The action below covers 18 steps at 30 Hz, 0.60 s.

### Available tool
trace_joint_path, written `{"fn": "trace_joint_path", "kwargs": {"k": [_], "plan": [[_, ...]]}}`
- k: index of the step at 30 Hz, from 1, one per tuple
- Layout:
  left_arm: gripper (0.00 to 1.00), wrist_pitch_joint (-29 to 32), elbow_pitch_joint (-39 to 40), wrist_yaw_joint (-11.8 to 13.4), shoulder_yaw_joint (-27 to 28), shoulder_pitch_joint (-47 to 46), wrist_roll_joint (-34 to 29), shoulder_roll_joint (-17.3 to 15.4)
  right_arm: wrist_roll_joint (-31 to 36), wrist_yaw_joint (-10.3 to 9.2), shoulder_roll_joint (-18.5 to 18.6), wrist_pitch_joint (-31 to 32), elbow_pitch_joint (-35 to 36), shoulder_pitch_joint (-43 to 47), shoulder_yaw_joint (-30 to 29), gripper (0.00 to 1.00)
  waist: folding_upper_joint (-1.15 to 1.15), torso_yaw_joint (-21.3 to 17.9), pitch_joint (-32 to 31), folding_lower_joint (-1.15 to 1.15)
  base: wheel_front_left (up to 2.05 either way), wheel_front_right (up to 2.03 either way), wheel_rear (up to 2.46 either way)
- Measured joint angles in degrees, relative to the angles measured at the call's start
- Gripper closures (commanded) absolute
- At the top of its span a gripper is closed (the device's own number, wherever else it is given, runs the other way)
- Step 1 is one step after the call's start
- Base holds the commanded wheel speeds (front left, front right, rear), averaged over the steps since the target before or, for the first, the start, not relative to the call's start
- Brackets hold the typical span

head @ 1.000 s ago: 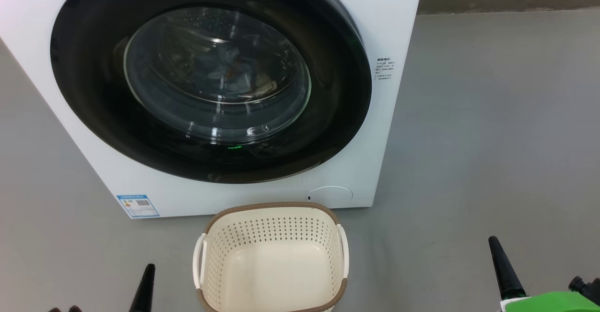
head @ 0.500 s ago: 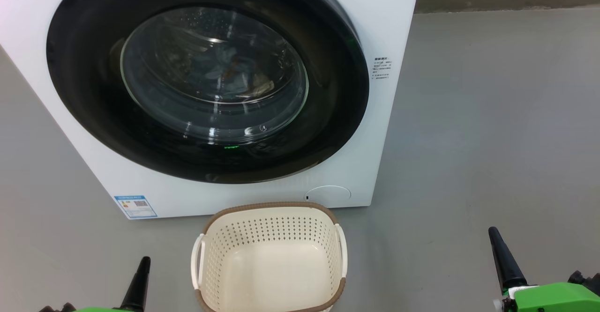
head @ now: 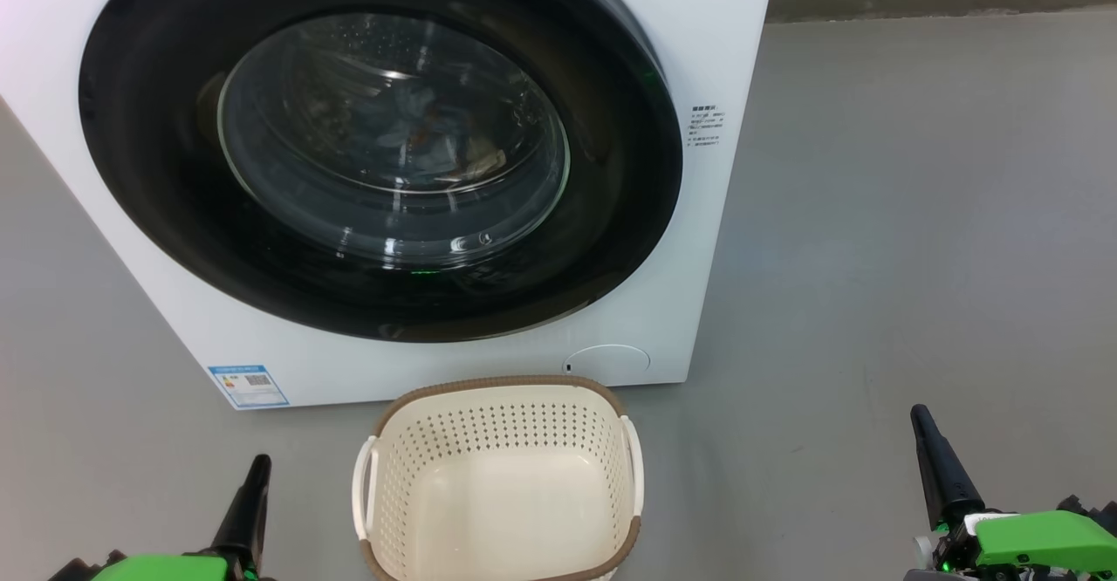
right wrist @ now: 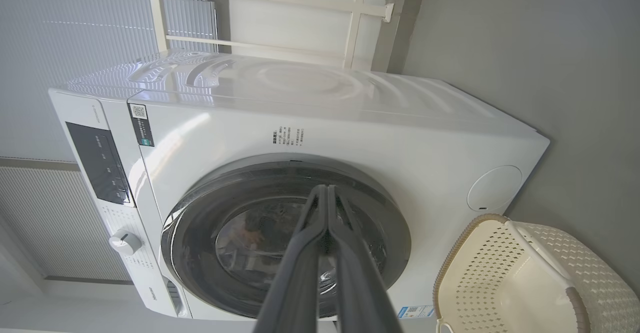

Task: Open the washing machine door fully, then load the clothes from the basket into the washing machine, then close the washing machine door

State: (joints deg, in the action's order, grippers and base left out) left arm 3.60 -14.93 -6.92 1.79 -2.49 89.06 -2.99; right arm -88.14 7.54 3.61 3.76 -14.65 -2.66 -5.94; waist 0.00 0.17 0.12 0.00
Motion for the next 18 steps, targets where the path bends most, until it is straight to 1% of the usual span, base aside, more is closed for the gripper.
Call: {"fn": "trace_joint_path", "kwargs": {"k": [7,18], "plan": [[1.00,1.0,0.0,0.0,0.8,-0.5,3.8,0.0,-4.5,-0.15,0.0,1.2,-0.7,-0.8,-0.2,1.00,0.00,-0.2,0.0,0.00,0.00,0.00,0.00],[1.00,1.0,-0.1,0.0,1.0,-1.2,4.5,0.0,-4.8,-0.15,0.0,1.3,-0.7,-1.0,-0.4,1.00,0.00,-0.2,0.0,0.00,0.00,0.00,0.00]]}}
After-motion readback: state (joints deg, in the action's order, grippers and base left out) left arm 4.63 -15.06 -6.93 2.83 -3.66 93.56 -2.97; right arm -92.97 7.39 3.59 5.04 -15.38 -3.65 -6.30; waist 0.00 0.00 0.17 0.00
